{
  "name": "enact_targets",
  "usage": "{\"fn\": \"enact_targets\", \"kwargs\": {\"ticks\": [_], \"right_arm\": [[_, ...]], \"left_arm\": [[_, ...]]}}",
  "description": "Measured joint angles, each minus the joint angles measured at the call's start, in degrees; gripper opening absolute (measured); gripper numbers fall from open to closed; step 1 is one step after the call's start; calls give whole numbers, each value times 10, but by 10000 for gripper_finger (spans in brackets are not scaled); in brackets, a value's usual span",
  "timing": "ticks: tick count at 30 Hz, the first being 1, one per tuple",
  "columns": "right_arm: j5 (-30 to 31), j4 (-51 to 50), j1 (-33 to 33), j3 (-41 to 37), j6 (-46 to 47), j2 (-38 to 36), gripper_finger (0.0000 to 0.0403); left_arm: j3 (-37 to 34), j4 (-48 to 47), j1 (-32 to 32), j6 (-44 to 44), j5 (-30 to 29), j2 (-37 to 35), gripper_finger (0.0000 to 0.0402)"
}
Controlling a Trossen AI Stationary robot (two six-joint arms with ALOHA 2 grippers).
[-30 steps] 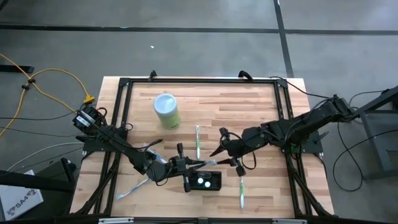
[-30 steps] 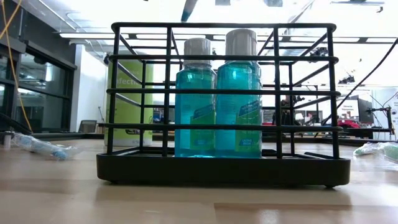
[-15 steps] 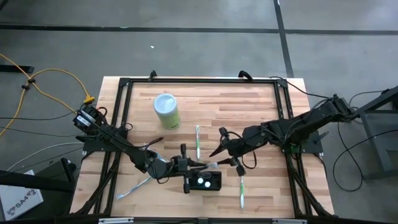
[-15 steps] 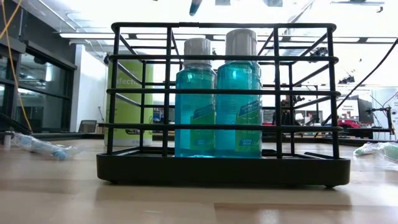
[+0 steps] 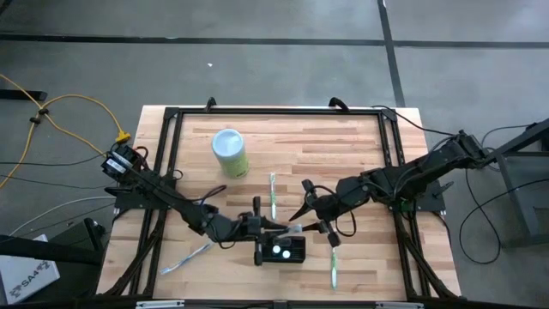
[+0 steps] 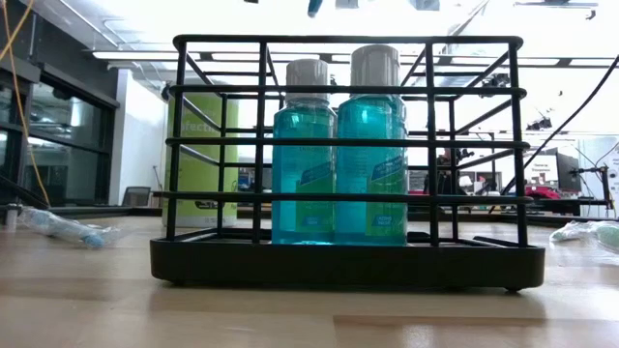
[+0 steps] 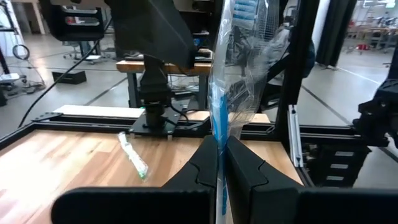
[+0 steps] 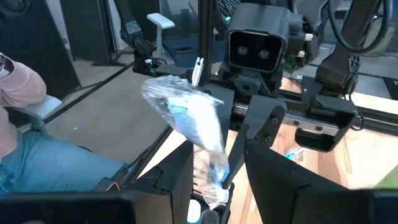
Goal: Pick & Place toothbrushing station
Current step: Put the top blue toothbrush into the mesh organizer
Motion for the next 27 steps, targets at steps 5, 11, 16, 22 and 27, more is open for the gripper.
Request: {"fn": "enact_targets", "kwargs": {"ticks": [5,11,16,22,27], "right_arm": [[0,-1,2,0,0,0,134],[0,-1,2,0,0,0,134],[2,-3,2,0,0,0,124],[0,-7,2,0,0,0,69],[3,-13,2,0,-4,0,15]], "left_arm": [[0,1,6,-2,18,0,2],[0,0,6,-3,23,0,2],[0,-5,6,-3,23,0,2],[0,-8,6,-3,23,0,3],[0,-9,6,-7,24,0,3]]}}
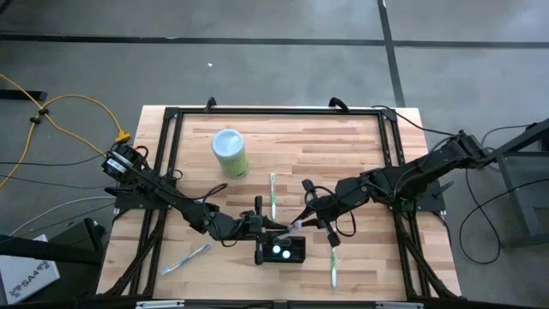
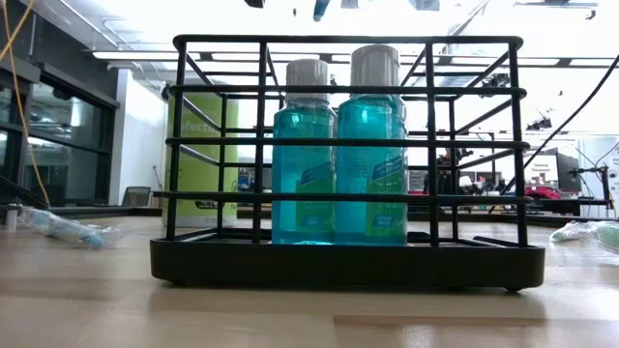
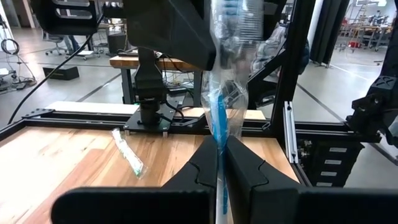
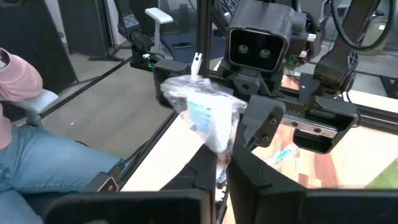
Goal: Pick & Place toothbrushing station
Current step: Put the top blue toothbrush into the mesh organizer
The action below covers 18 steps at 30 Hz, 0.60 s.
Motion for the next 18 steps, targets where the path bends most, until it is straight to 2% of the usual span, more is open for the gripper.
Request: {"fn": "enact_targets", "kwargs": {"ticks": [4,12,18], "right_arm": [[1,-2,0,0,0,0,13],[-5,-6,0,0,5,0,8],[-7,-6,0,0,5,0,7]], "left_arm": [[0,-1,0,0,0,0,16],[0,0,-2,16,0,0,82],[0,0,-2,20,-2,0,116]]}}
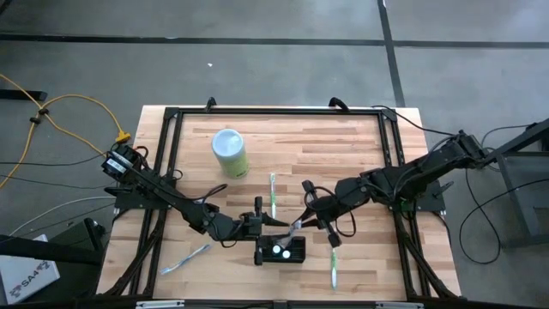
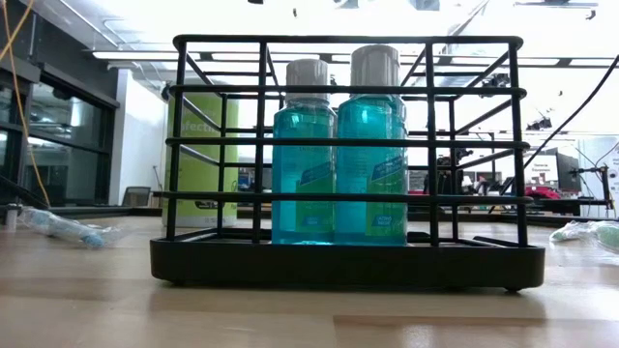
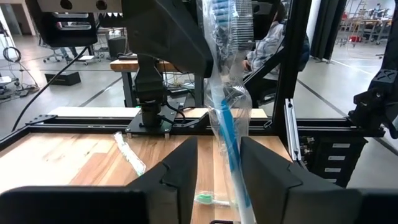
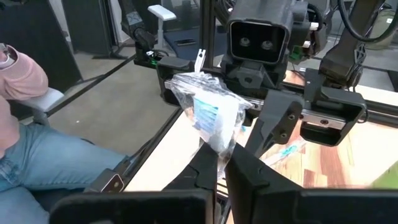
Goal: Pick & Place toothbrushing station
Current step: Put the top blue toothbrush into the mesh organizer
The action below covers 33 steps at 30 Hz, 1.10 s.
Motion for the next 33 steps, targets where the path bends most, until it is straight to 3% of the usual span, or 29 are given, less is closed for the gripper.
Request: {"fn": "enact_targets", "kwargs": {"ticks": [12,21,33], "right_arm": [[6,-34,3,0,6,-3,6],[64,-66,35,0,2,-3,5],[107,-104,44,0,32,-3,5]], "left_arm": [[0,-2,-11,0,-6,0,122],[0,-109,-58,-34,-113,-44,122],[0,-164,-103,-71,-171,-62,122]]}}
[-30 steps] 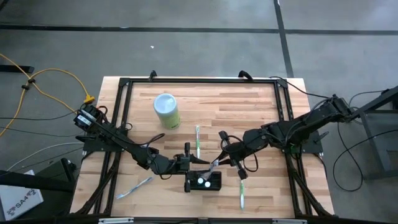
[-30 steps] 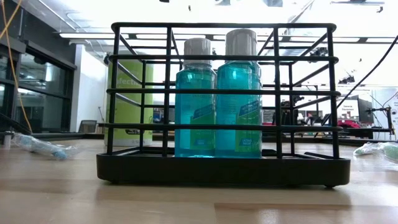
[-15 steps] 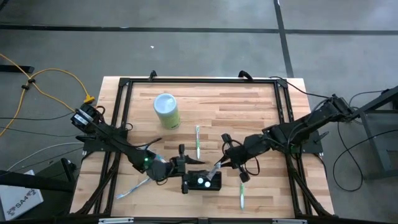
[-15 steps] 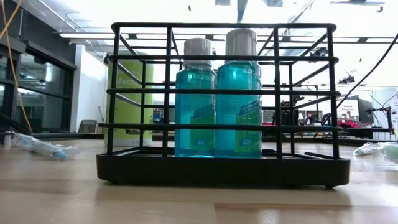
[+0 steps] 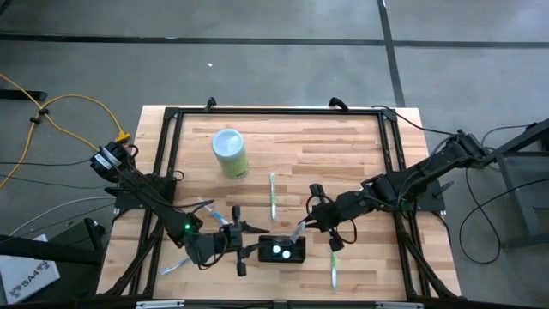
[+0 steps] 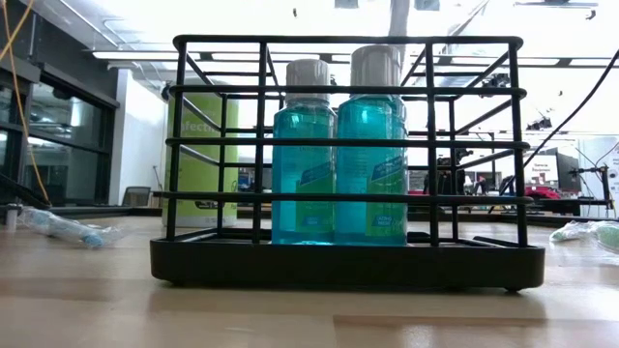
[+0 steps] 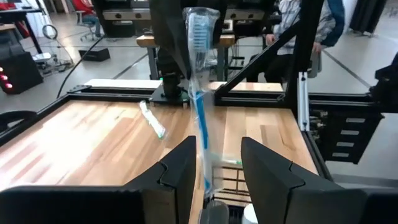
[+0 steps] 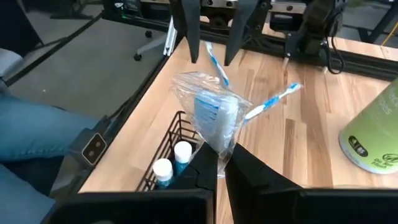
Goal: Pick & Place toothbrushing station
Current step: Put the top blue toothbrush into the mesh organizer
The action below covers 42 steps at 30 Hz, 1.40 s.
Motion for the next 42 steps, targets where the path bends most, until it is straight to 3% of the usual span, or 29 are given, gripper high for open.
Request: {"fn": "enact_targets", "kwargs": {"ticks": [15,28,42], "right_arm": [[53,-31,39,4,16,-14,5],[64,-34,38,2,29,-7,5],[73,69,38,-89,72,-7,5]], "left_arm": [[0,-8,0,-10,-4,0,122],[0,-7,0,-11,-3,0,123],[0,-12,0,-12,-4,0,123]]}}
